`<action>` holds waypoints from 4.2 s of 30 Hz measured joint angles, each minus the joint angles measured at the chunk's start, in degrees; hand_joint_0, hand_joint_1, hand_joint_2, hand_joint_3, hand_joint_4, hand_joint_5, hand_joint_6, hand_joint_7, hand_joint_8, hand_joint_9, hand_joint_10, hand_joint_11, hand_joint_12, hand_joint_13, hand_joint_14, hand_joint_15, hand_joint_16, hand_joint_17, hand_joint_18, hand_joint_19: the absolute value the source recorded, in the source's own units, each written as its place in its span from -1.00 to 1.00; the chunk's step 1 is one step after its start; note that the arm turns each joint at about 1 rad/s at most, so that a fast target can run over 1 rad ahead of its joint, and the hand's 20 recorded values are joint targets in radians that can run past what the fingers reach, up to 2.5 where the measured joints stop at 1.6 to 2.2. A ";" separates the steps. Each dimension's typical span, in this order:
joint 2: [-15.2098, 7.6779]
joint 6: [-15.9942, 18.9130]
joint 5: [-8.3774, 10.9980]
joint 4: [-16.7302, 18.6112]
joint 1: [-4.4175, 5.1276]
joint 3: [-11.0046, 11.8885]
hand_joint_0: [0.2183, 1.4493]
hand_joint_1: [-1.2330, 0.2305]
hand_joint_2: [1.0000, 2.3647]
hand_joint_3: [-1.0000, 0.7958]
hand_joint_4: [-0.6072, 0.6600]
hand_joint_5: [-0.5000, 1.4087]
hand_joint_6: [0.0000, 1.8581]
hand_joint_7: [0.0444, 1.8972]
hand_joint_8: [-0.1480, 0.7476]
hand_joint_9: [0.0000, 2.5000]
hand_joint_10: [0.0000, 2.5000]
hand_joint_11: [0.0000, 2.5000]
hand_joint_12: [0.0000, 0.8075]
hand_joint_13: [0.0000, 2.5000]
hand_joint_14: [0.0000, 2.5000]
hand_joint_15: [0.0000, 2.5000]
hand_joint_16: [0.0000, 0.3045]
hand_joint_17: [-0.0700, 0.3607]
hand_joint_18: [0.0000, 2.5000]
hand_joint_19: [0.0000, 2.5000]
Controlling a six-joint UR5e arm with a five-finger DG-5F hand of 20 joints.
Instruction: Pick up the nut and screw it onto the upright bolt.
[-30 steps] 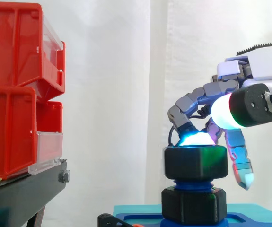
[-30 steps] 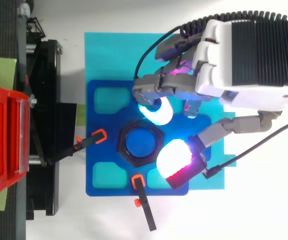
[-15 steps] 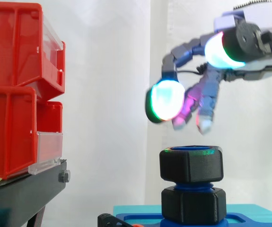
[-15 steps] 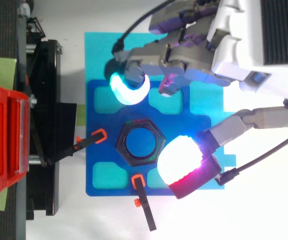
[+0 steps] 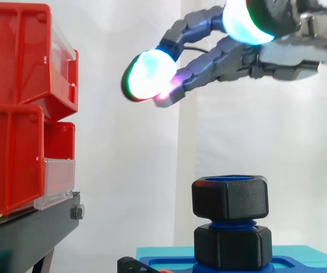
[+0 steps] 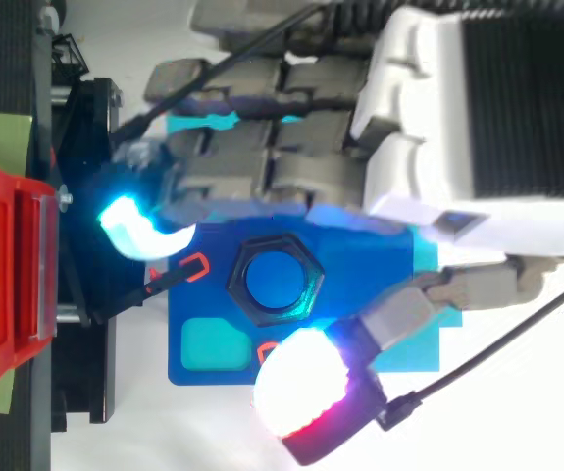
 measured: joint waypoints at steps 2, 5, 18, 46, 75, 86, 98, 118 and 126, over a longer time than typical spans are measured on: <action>-1.07 0.18 -0.28 0.74 0.13 -0.01 -0.70 0.23 -1.00 -0.44 0.12 -0.66 -0.46 -0.36 -0.13 -0.60 -1.00 -1.00 -0.06 -0.85 -1.00 -1.00 -0.67 -0.16 -1.00 -1.00; -2.00 0.50 -0.44 1.20 0.46 -0.01 -0.70 0.22 -1.00 -0.44 0.20 -0.62 -0.46 -0.25 -0.08 -0.54 -1.00 -1.00 -0.07 -0.85 -1.00 -1.00 -0.67 -0.15 -1.00 -1.00; -2.36 0.61 -0.69 -2.01 0.82 -0.72 -0.69 0.23 -1.00 -0.44 0.24 -0.59 -0.46 -0.15 -0.07 -0.48 -1.00 -1.00 -0.08 -0.80 -1.00 -1.00 -0.68 -0.16 -1.00 -1.00; -2.34 0.12 -0.82 -12.97 -0.24 -1.22 -0.65 0.25 -1.00 -0.44 0.23 -0.49 -0.46 0.37 -0.03 -0.27 -1.00 -1.00 -0.13 -0.66 -1.00 -1.00 -0.74 -0.27 -0.94 -1.00; -2.23 -1.73 -0.88 -18.17 -2.43 5.50 -0.63 0.25 -1.00 -0.44 0.08 -0.38 -0.46 0.46 -0.18 0.41 -1.00 -0.93 -0.43 -0.13 -1.00 -1.00 -0.82 -0.38 -0.29 -0.82; -2.30 -2.68 -1.63 -20.46 -3.28 8.92 -0.65 0.24 -1.00 -0.44 0.23 -0.58 -0.46 -0.15 -0.07 -0.08 -1.00 -0.98 -0.14 -0.43 -1.00 -0.99 -0.69 -0.19 -0.51 -0.76; -2.34 -2.33 -3.22 -7.34 -1.42 3.18 -0.70 0.21 -1.00 -0.44 0.12 -0.67 -0.46 -0.38 -0.12 -0.52 -1.00 -1.00 -0.03 -0.76 -1.00 -1.00 -0.66 -0.13 -0.97 -0.93; -2.38 2.95 -3.38 5.46 0.03 -6.61 -0.73 0.23 -1.00 -0.44 0.17 -0.65 -0.46 -0.33 -0.07 -0.57 -1.00 -1.00 0.02 -0.85 -1.00 -1.00 -0.63 -0.09 -1.00 -0.99; -2.38 3.25 -3.48 6.22 -0.55 -7.65 -0.73 0.24 -1.00 -0.44 0.19 -0.64 -0.46 -0.28 -0.05 -0.54 -1.00 -1.00 0.02 -0.82 -1.00 -1.00 -0.62 -0.07 -1.00 -0.98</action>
